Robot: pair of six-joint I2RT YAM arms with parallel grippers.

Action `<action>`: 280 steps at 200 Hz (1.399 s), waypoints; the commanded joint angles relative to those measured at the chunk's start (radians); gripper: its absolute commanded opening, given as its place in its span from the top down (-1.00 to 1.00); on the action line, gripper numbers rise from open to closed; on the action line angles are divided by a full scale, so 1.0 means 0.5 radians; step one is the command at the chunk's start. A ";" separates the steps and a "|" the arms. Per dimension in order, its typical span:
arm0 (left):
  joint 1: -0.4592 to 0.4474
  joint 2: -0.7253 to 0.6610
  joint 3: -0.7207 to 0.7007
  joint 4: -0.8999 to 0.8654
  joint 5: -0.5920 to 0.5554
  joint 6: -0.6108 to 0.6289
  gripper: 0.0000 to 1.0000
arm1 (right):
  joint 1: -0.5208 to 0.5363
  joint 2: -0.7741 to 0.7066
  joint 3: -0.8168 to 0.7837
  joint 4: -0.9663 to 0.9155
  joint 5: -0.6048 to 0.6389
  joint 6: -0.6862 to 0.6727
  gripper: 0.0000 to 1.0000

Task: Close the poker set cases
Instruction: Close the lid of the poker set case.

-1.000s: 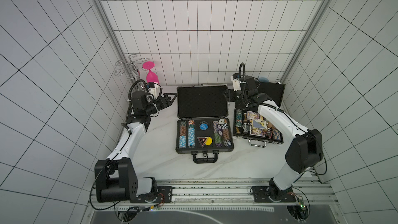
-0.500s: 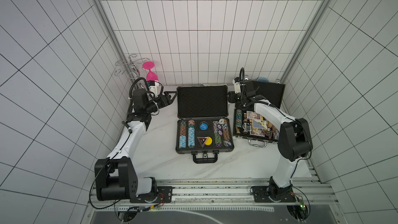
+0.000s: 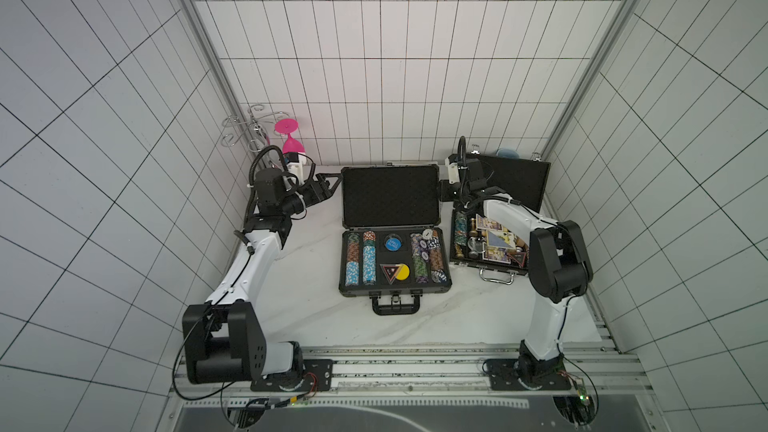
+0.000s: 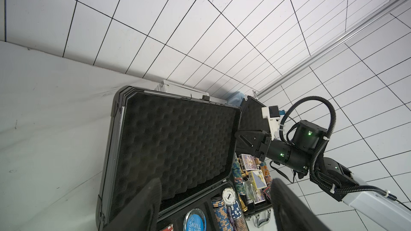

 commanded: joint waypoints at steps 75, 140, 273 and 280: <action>-0.051 -0.031 0.117 -0.064 -0.056 0.077 -0.53 | 0.055 0.081 -0.112 0.094 0.008 0.002 0.79; -0.086 0.042 0.306 -0.293 -0.189 0.090 -0.52 | 0.125 -0.225 -0.428 0.429 0.015 -0.064 1.00; -0.685 0.670 1.522 -1.413 -1.127 0.486 -0.52 | 0.400 -1.091 -1.604 1.100 0.324 -0.037 1.00; -0.729 0.707 1.550 -1.457 -1.158 0.511 -0.51 | 0.406 -1.131 -1.646 1.112 0.338 -0.030 1.00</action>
